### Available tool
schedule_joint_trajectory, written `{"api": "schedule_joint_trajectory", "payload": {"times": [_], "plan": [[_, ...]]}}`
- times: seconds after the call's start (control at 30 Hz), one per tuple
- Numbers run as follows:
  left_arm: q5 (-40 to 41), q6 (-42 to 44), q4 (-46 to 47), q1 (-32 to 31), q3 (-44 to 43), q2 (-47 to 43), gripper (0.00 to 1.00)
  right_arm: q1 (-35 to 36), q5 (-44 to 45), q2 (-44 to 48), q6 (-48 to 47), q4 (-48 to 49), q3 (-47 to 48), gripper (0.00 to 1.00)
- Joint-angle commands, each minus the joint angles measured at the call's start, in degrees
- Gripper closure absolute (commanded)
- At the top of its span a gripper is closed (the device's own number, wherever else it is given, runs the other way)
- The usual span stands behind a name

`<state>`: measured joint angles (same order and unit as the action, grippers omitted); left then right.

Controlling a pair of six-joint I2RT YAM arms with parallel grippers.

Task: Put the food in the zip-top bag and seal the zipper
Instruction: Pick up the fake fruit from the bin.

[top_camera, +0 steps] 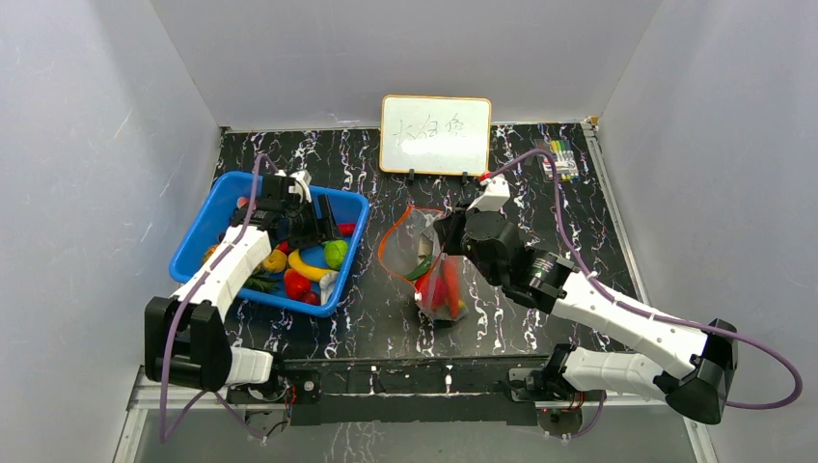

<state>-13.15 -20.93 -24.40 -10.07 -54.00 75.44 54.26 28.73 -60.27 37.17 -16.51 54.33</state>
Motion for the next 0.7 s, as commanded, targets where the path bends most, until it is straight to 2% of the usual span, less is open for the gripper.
{"api": "schedule_joint_trajectory", "payload": {"times": [0.0, 0.1, 0.27, 0.43, 0.5, 0.6, 0.67], "plan": [[-0.5, 0.1, 1.9, 0.1, -0.6, 2.5, 0.29, 0.0, 0.6, 0.3, 0.2, 2.5, 3.8, 1.00], [0.6, 0.1, 2.2, 0.1, -0.6, 4.7, 0.30, 0.1, 0.8, 0.5, 0.1, 2.2, 4.0, 1.00], [-3.5, 1.0, 1.2, 0.2, -1.5, 10.3, 0.31, 0.0, 0.9, 0.3, 0.2, 2.4, 4.0, 1.00], [-3.6, 1.0, 0.7, 0.1, -1.3, 12.6, 0.33, 0.1, 0.4, -0.7, 0.2, 2.7, 4.7, 1.00], [-3.1, 1.2, 0.2, 0.1, -1.7, 12.9, 0.38, 0.1, 0.3, -0.9, 0.2, 2.8, 4.9, 1.00], [-2.2, 1.4, -0.7, 0.1, -2.3, 12.4, 0.54, 0.0, 0.2, -1.2, 0.2, 2.8, 5.1, 1.00], [-1.6, 1.3, -1.3, 0.2, -2.5, 11.5, 0.58, 0.1, 0.1, -1.2, 0.2, 2.7, 5.2, 1.00]]}}
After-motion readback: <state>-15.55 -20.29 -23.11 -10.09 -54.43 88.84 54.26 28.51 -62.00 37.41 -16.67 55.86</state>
